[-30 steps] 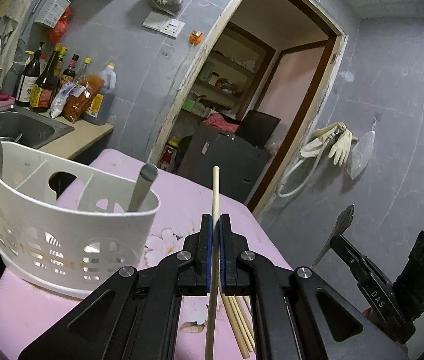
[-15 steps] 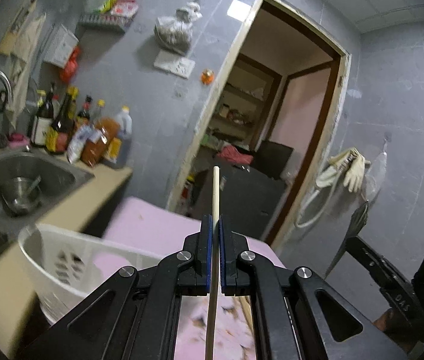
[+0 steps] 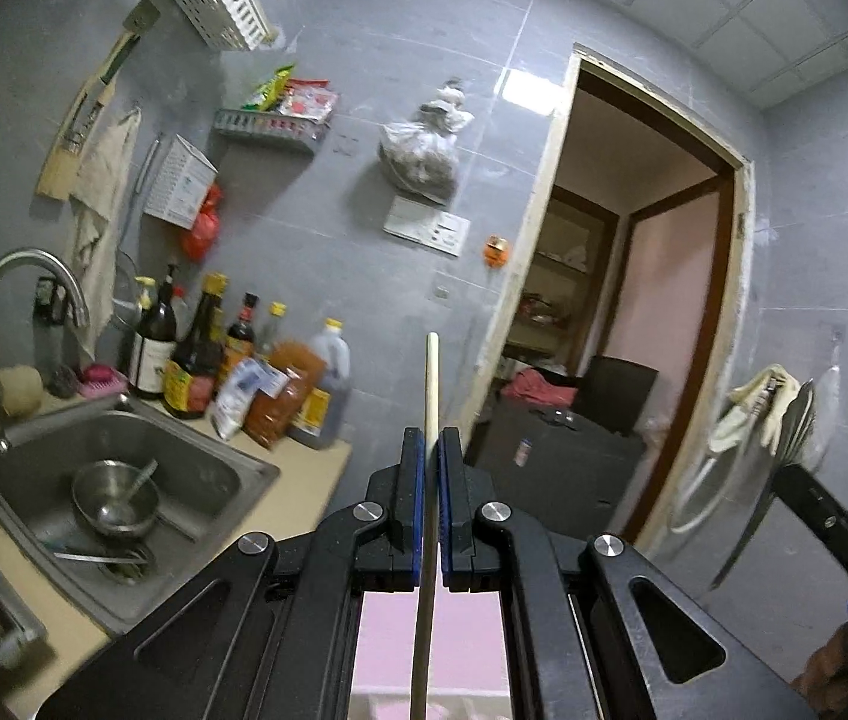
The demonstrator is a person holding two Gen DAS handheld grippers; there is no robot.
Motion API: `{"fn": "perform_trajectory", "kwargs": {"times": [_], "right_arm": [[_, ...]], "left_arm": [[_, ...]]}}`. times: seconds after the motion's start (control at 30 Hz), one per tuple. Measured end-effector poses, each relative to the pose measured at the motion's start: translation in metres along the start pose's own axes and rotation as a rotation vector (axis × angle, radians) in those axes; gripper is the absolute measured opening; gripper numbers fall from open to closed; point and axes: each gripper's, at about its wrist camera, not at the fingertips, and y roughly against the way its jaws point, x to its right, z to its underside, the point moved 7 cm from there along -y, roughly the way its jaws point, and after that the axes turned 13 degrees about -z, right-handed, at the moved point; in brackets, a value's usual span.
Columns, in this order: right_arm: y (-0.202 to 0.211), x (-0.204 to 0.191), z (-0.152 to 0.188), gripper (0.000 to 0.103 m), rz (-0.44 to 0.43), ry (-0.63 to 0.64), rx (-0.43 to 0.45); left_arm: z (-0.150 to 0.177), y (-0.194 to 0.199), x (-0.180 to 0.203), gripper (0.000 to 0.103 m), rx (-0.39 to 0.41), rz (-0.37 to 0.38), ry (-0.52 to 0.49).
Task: Organize utensils
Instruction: 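Lower the fork and chopstick into the holder and open both tools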
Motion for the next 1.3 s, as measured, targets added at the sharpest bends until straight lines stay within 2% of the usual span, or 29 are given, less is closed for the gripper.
{"fn": "perform_trajectory", "kwargs": {"times": [0.2,0.33,0.43,0.7,0.9,1.0,1.07,1.13,1.3], "right_arm": [[-0.029,-0.005,0.016,0.0,-0.023,-0.012,-0.042],[-0.039,-0.006,0.038,0.0,-0.031,-0.016,-0.09],[-0.044,-0.009,0.051,0.0,-0.023,-0.001,-0.113],[-0.049,-0.013,0.077,0.0,-0.028,-0.009,-0.152],[-0.049,-0.011,0.092,0.0,-0.041,-0.043,-0.174],[-0.048,-0.009,0.1,0.0,-0.047,-0.069,-0.19],[-0.047,-0.007,0.106,0.0,-0.054,-0.094,-0.203],[-0.046,-0.006,0.111,0.0,-0.06,-0.113,-0.212],[-0.04,-0.005,0.116,0.002,-0.069,-0.137,-0.219]], "left_arm": [[0.006,-0.024,-0.027,0.002,0.0,-0.015,0.069],[0.012,-0.031,-0.031,0.002,-0.001,-0.009,0.092],[0.019,-0.033,-0.031,0.002,0.017,-0.031,0.096],[0.038,-0.028,-0.032,0.002,0.062,-0.123,0.079],[0.058,-0.019,-0.025,0.002,0.048,-0.143,0.018],[0.074,-0.013,-0.019,0.002,0.004,-0.15,0.01],[0.083,-0.011,-0.017,0.003,-0.059,-0.131,0.032],[0.089,-0.009,-0.015,0.003,-0.089,-0.123,0.04],[0.11,0.002,-0.006,0.006,-0.176,-0.105,-0.003]]}}
